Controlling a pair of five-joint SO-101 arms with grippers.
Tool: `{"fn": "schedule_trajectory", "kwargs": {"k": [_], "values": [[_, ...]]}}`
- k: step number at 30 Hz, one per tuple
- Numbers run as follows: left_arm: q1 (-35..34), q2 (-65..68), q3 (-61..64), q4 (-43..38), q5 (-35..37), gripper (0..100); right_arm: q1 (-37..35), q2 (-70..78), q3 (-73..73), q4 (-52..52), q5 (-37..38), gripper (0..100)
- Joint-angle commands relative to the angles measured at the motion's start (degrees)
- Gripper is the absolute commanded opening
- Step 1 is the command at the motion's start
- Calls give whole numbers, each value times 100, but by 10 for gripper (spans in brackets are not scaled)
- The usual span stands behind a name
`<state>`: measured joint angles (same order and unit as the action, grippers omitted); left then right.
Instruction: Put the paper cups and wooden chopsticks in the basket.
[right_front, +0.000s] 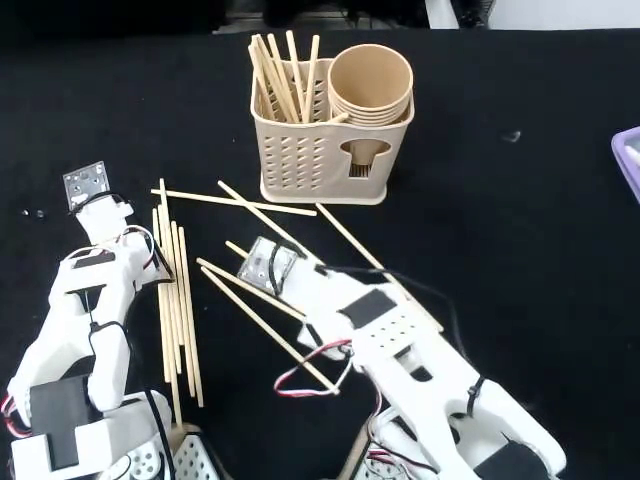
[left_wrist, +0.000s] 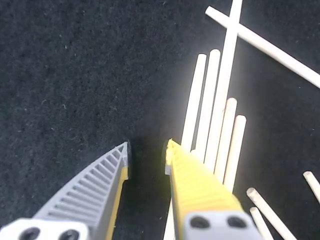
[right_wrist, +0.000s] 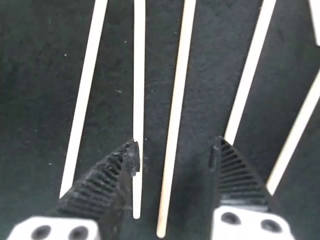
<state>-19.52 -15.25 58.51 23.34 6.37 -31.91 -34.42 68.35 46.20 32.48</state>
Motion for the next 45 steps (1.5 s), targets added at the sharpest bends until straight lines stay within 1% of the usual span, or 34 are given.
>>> {"fn": "schedule_trajectory", "kwargs": {"k": [1,7,15,17,19,20,21,22,25,27,31,33,36,37,39,41,43,45], "values": [[57,-53,-31,-79,0,134,-79,57,356,-624,114,221],[57,-53,-31,-79,0,134,-79,163,215,-519,114,224],[48,-53,-31,-79,0,134,-62,1604,-716,-158,79,221],[48,-53,-31,-79,0,134,-79,1684,-787,-88,97,184],[48,-53,-31,-79,0,134,-79,1613,-725,-114,114,92],[48,-53,-31,-79,0,134,-79,1525,-681,-114,97,35],[48,-53,-31,-79,0,134,-70,1429,-629,-114,88,5],[57,-53,-40,-79,0,134,-62,1314,-558,-114,88,25],[57,-44,-40,-79,0,134,0,813,-426,-62,79,10],[48,-44,-31,-79,0,134,167,382,-374,105,105,11],[40,-44,-31,-79,0,134,774,-629,-374,738,167,11],[40,-44,-31,-79,0,134,1099,-1165,-330,1011,466,11],[40,-44,-31,-79,0,134,1292,-1815,-84,1327,642,11],[48,-44,-31,-79,0,134,1240,-1974,31,1354,615,11],[48,-44,-31,-79,0,134,888,-2114,145,1345,440,22],[48,-44,-31,-79,0,134,369,-2026,145,1327,79,77],[40,-44,-31,-79,0,134,-193,-1807,136,1073,-281,134],[40,-44,-31,-79,0,134,-545,-1481,145,563,-466,135]]}}
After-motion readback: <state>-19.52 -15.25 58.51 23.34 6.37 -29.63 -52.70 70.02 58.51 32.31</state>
